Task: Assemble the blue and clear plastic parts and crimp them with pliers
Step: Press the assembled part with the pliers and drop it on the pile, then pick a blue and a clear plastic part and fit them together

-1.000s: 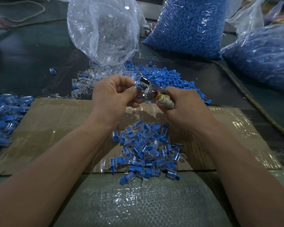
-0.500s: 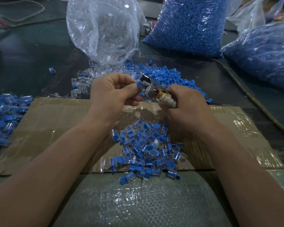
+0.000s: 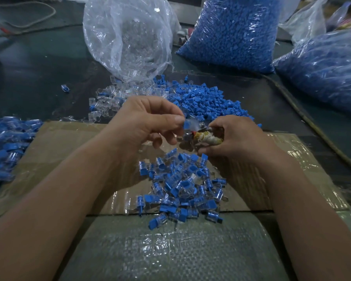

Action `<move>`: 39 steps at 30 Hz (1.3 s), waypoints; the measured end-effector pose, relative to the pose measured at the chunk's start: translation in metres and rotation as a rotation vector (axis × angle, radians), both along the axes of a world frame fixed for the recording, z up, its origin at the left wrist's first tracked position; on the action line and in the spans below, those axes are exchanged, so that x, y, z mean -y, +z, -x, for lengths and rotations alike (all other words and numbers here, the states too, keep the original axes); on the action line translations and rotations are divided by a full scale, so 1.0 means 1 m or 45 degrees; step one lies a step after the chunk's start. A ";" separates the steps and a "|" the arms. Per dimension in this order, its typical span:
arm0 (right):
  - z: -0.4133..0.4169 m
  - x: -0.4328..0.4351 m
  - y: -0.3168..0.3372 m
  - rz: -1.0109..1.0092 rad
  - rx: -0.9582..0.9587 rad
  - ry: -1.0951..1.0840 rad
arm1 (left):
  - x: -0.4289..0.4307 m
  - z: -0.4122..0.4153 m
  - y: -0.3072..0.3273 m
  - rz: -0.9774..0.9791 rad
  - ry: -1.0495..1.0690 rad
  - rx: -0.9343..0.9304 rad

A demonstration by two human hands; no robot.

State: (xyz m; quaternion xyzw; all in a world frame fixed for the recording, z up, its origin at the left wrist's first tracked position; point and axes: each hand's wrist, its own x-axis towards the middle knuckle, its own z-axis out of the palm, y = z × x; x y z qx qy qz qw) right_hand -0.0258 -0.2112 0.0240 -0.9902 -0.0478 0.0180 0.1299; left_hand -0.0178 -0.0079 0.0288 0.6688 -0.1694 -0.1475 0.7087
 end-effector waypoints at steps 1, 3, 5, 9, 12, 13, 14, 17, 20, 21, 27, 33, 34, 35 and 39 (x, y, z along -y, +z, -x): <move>0.000 0.000 0.000 0.007 -0.009 0.019 | 0.001 0.001 0.001 -0.023 -0.054 0.004; 0.000 -0.001 0.000 -0.002 -0.033 0.050 | 0.002 0.002 0.001 -0.051 -0.151 0.019; 0.001 0.000 0.001 -0.050 -0.067 0.071 | 0.003 0.001 0.001 -0.067 -0.238 0.016; 0.003 0.005 0.004 -0.236 -0.050 0.082 | 0.003 0.002 0.000 -0.174 -0.354 0.047; 0.003 0.006 0.004 -0.269 -0.043 0.100 | 0.005 0.003 -0.002 -0.195 -0.396 0.059; 0.003 0.006 0.004 -0.273 -0.041 0.102 | 0.006 0.003 -0.003 -0.210 -0.407 0.071; 0.003 0.005 0.003 -0.274 -0.037 0.105 | 0.007 0.004 -0.004 -0.234 -0.413 0.095; 0.003 0.004 0.004 -0.258 -0.043 0.119 | 0.007 0.005 -0.004 -0.271 -0.357 0.132; 0.004 0.004 0.006 -0.285 -0.090 0.113 | 0.005 0.001 -0.006 -0.235 -0.104 0.101; 0.005 0.005 0.007 -0.296 -0.108 0.111 | 0.003 -0.002 -0.010 -0.230 0.044 0.108; 0.006 0.008 0.009 -0.333 -0.179 0.126 | -0.010 -0.032 -0.032 -0.654 0.825 0.391; 0.006 0.012 0.010 -0.393 -0.098 0.109 | -0.011 -0.045 -0.040 -1.091 0.581 0.560; 0.005 0.012 0.009 -0.386 -0.054 0.088 | -0.011 -0.045 -0.040 -1.115 0.547 0.543; 0.003 0.012 0.008 -0.384 -0.002 0.055 | -0.011 -0.045 -0.040 -1.142 0.525 0.532; -0.003 0.016 0.003 -0.393 0.242 -0.145 | -0.009 -0.041 -0.039 -1.229 0.515 0.554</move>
